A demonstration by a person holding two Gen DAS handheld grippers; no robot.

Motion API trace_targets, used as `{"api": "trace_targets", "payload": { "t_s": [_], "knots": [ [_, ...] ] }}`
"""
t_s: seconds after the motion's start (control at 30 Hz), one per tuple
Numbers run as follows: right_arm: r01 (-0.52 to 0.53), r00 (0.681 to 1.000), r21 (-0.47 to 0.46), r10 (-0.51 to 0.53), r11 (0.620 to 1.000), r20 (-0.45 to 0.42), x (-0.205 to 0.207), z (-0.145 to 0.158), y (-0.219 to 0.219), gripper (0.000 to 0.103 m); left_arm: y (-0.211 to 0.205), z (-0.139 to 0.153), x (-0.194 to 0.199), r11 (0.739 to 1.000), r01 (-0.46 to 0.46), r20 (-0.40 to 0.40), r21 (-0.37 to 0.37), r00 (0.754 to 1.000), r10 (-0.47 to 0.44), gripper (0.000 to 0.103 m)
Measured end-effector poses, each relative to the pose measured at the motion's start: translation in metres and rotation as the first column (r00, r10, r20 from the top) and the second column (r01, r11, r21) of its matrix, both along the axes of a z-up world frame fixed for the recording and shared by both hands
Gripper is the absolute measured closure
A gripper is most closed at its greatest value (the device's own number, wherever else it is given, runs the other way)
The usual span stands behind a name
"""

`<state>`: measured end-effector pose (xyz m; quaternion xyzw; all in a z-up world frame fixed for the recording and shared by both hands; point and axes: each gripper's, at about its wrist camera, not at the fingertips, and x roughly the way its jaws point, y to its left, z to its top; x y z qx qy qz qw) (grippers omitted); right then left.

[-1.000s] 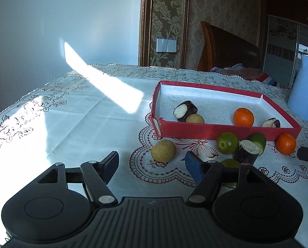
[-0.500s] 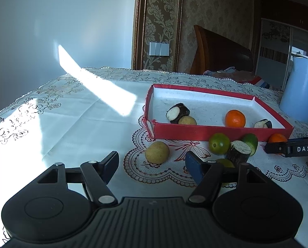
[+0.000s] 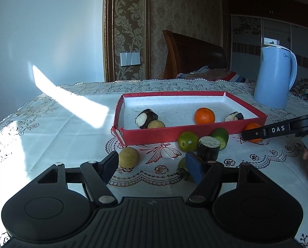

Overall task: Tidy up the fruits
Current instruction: 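Grasp a dark green round fruit with the left tool while the right tool grasps an orange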

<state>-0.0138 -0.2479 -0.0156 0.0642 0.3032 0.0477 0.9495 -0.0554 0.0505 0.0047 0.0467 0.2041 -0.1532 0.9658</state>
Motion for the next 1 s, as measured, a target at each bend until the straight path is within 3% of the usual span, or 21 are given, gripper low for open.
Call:
{"api": "trace_targets", "payload": {
  "t_s": [0.27,0.37,0.5,0.6,0.9,1.0],
  "knots": [
    [-0.001,1.0,0.01,0.001,1.0,0.002,0.0,-0.001,-0.001,0.062,-0.036,-0.004,-0.002,0.99,0.096,-0.014,0.106,0.995,-0.096,0.032],
    [-0.001,1.0,0.015,0.001,1.0,0.003,-0.001,-0.001,-0.003,0.062,-0.047,-0.007,0.005,0.985,0.084,-0.042,0.153,0.996,-0.079,0.032],
    [-0.001,1.0,0.021,0.001,1.0,0.004,-0.001,-0.001,-0.003,0.062,-0.054,-0.011,0.021,0.986,0.062,-0.125,0.152,0.991,-0.043,0.032],
    [-0.001,1.0,0.032,0.001,0.999,0.005,-0.001,-0.001,-0.004,0.062,-0.05,-0.013,0.034,0.994,0.051,-0.181,0.095,0.983,-0.033,0.047],
    [0.0,1.0,0.028,0.0,1.0,0.005,-0.001,-0.001,-0.003,0.062,-0.064,-0.013,0.034,0.997,-0.005,-0.178,0.074,0.984,0.019,0.069],
    [0.0,1.0,0.027,0.0,1.0,0.005,-0.001,-0.001,-0.003,0.062,-0.067,-0.013,0.033,0.997,-0.028,-0.173,0.074,0.984,0.04,0.071]
  ]
}}
